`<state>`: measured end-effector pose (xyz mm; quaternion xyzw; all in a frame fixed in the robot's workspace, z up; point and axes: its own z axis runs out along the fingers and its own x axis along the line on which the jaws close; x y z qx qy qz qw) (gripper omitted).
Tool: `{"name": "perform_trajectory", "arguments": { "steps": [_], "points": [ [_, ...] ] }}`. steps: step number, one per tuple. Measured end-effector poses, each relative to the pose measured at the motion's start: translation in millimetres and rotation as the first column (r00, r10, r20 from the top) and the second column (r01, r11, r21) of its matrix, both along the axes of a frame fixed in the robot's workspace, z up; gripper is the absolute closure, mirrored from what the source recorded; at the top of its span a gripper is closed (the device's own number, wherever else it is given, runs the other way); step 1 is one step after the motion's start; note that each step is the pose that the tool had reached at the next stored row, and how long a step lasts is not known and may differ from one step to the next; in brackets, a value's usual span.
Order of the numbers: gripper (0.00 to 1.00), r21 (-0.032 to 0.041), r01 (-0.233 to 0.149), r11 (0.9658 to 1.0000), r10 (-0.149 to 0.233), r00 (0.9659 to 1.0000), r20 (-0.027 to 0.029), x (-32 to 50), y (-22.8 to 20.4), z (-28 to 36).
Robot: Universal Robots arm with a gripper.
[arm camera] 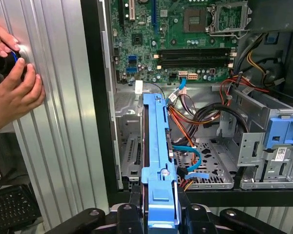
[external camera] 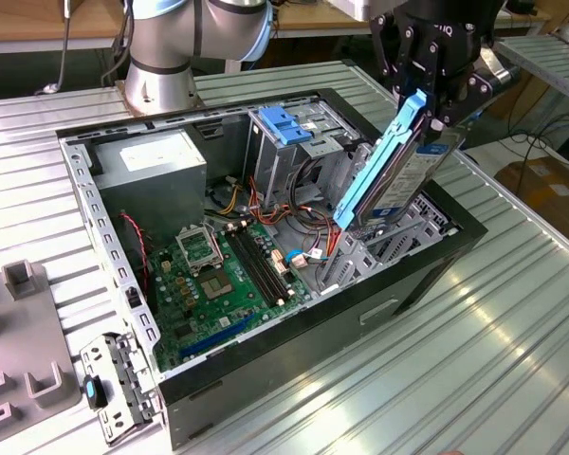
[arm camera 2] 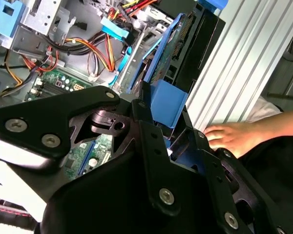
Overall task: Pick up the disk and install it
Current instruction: 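Insert the disk into the insertion slot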
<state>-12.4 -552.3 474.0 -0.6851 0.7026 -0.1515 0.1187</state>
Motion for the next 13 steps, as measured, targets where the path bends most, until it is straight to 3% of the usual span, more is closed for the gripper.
{"name": "perform_trajectory", "arguments": {
  "steps": [1,2,5,8,10,13],
  "points": [
    [0.63,0.0,0.0,1.0,0.0,1.0,0.0051,0.0,0.0,-0.4],
    [0.63,0.0,0.0,1.0,0.0,0.9999,0.0148,0.0,0.0,-1.1],
    [0.63,0.0,0.0,1.0,0.0,0.9994,0.0351,0.0,0.0,-2.5],
    [0.63,-0.0001,0.0,1.0,0.0,0.9988,0.0496,0.0,0.0,-4.3],
    [0.63,0.0,0.0,1.0,0.0,0.9979,0.0642,0.0,0.0,-7.3],
    [0.63,-0.0001,0.0,1.0,0.0,0.9969,0.0785,0.0,0.0,-10.1]
  ]
}}
